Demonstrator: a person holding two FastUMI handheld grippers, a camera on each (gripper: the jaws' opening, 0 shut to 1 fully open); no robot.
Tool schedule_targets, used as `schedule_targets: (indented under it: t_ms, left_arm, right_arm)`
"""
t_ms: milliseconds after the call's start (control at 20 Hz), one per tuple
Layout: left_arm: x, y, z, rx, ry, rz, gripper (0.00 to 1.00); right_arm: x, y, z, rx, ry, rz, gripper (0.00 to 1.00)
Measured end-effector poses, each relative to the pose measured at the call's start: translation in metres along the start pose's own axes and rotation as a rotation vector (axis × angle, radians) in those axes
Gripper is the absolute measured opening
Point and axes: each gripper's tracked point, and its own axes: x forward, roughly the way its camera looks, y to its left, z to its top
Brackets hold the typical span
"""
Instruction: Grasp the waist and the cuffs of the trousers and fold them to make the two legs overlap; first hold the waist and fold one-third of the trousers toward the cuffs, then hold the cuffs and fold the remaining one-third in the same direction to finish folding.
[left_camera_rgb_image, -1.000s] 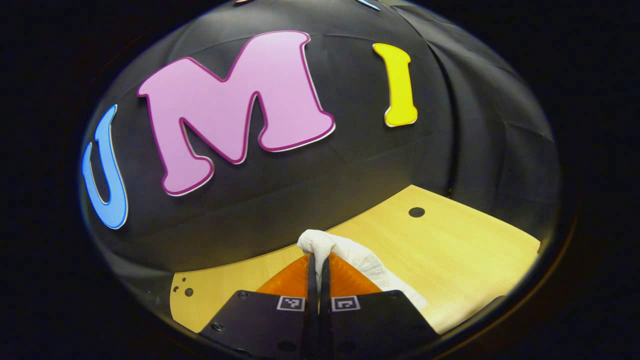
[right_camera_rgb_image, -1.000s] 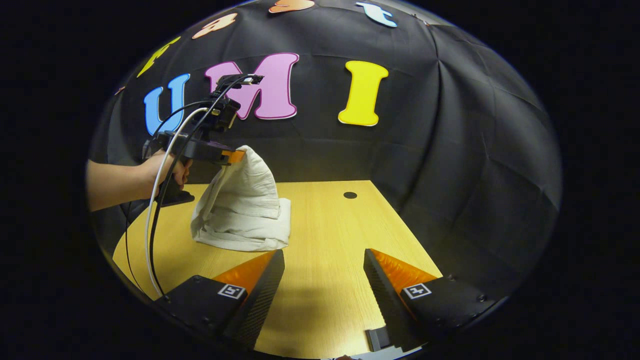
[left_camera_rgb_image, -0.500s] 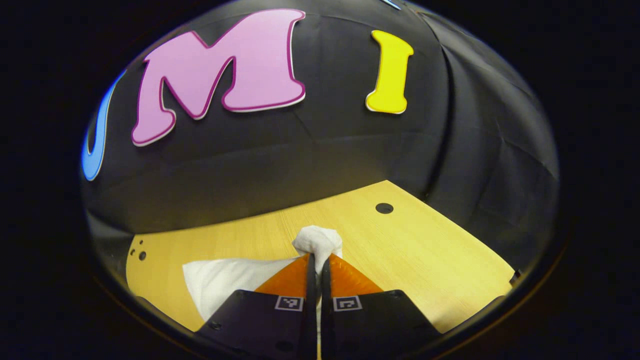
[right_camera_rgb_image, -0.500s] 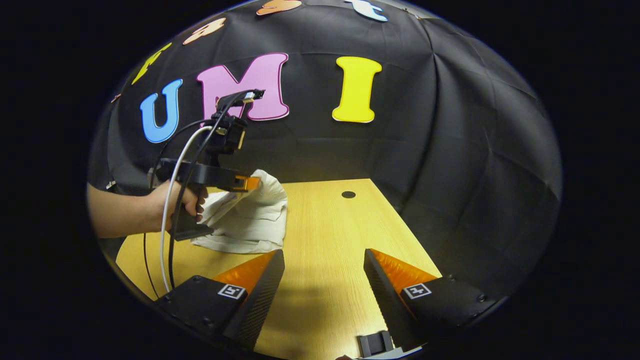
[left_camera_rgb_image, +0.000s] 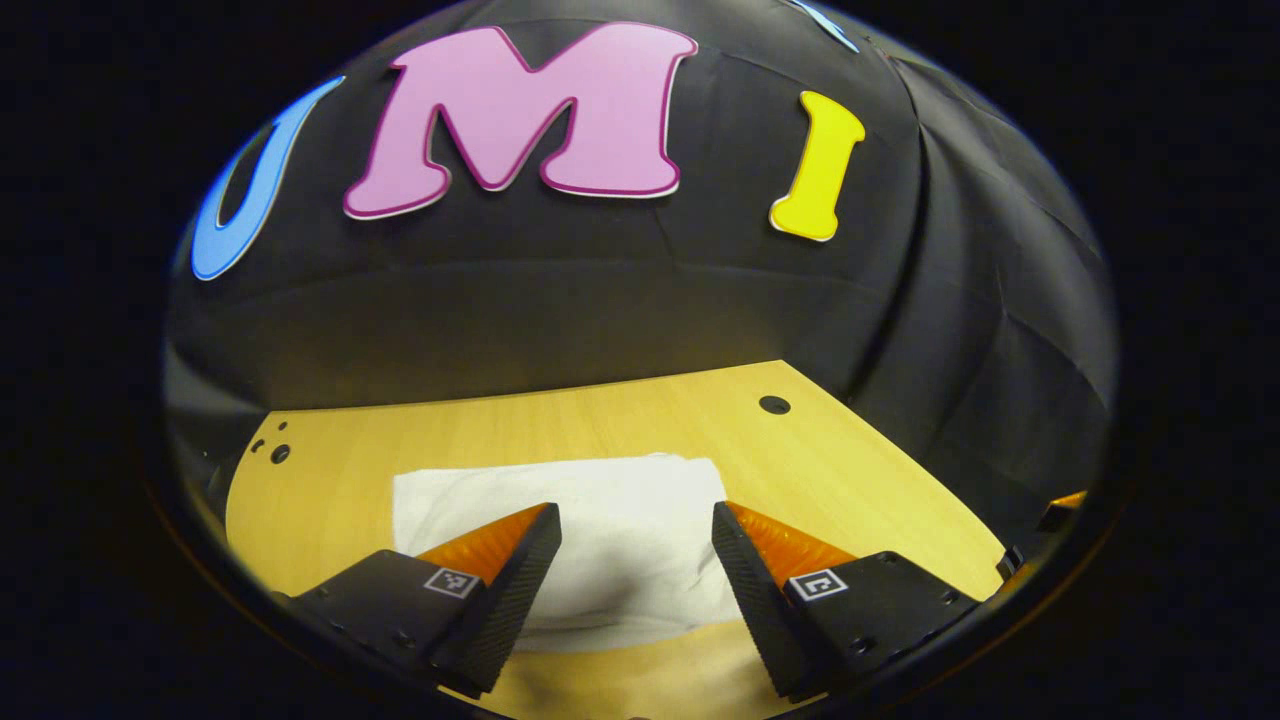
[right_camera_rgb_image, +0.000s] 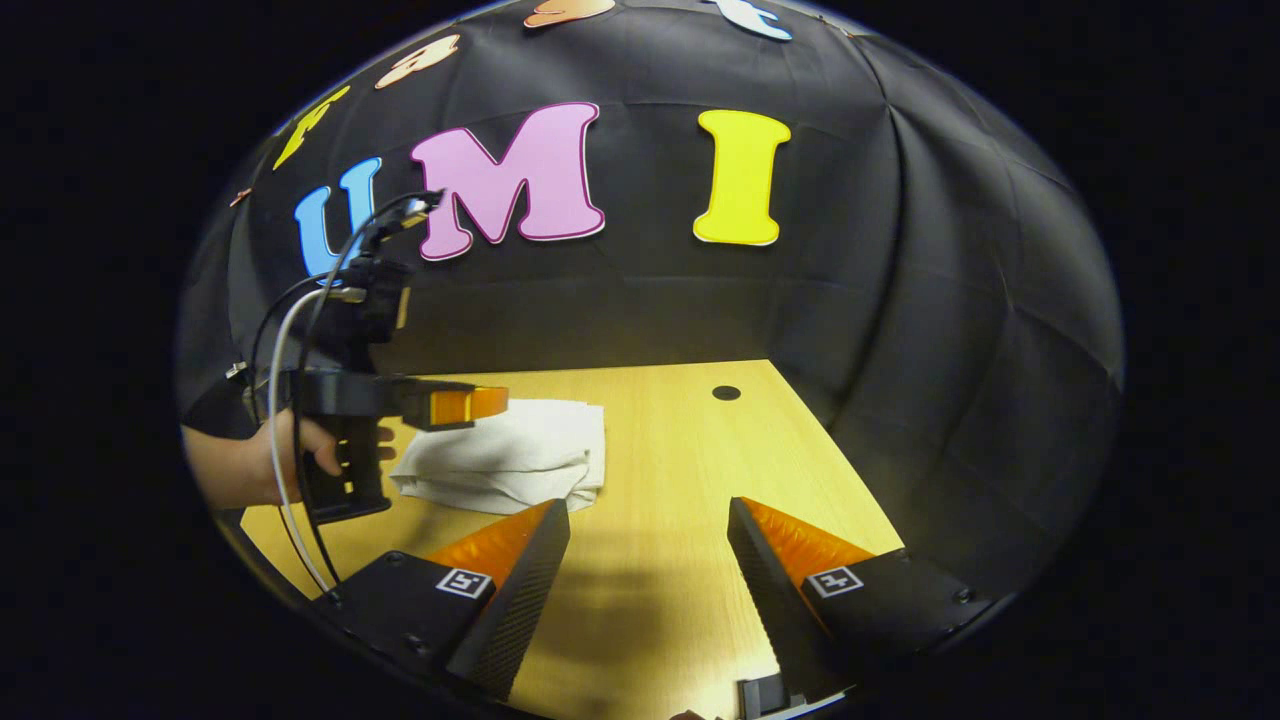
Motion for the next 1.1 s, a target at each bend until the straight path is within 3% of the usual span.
schedule_targets:
  t_ms: [300,600,900,1100]
  left_arm:
    - [-0.117,0.038,-0.017,0.010,-0.073,0.059,0.96]
    - [-0.232,0.060,-0.029,-0.027,-0.160,0.169,0.96]
    - [-0.307,0.068,-0.035,-0.151,-0.264,0.273,0.96]
    - [-0.338,0.060,-0.057,-0.195,-0.285,0.294,0.96]
  right_arm:
    - [-0.007,0.036,0.012,-0.008,-0.018,0.044,0.98]
    - [-0.040,0.064,0.020,0.008,-0.040,0.067,0.98]
    - [-0.089,0.089,0.015,0.027,-0.084,0.089,0.98]
    - [-0.117,0.107,-0.002,0.007,-0.101,0.114,0.98]
